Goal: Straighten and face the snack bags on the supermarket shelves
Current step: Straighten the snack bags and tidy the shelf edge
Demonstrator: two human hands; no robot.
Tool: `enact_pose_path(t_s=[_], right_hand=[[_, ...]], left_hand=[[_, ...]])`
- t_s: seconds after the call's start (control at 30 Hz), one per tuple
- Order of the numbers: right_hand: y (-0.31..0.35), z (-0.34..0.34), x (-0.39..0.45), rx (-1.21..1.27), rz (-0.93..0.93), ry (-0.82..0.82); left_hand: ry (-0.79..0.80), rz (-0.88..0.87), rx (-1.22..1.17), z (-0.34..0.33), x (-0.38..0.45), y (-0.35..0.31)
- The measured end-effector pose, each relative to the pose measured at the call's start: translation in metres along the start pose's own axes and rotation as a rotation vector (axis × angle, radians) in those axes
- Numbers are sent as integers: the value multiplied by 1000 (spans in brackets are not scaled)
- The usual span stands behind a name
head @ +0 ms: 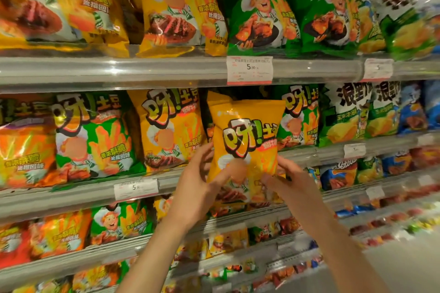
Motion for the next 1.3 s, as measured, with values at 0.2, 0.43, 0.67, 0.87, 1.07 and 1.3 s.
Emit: enact_pose_path(t_s=[0.2,0.43,0.67,0.87,1.07,1.3], right_hand=[[5,-8,-6,53,-20,-21],[3,-46,5,130,-46,114],[11,-108,9,147,-38,192],[26,-169,9,190,-39,213],[52,-256,5,172,-32,257],[86,-290,26,-147,17,118]], left_hand=[[-38,-23,31,11,-27,-17],[-200,37,88,46,-65,-21],[-303,77,58,97,-99,-14],[-322,96,47,152,-113,8],[-392,40,25,234,-138,14],[-454,39,33,310,-165,25]])
Point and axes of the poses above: each hand's wrist, its own x-axis towards the middle knuckle, its own z-axis out of the back of the hand, y = z × x, the point moved 8 cm from there along x, towards the middle knuckle, and after that the axes turned 4 degrees about y, right-handed, at the moved point
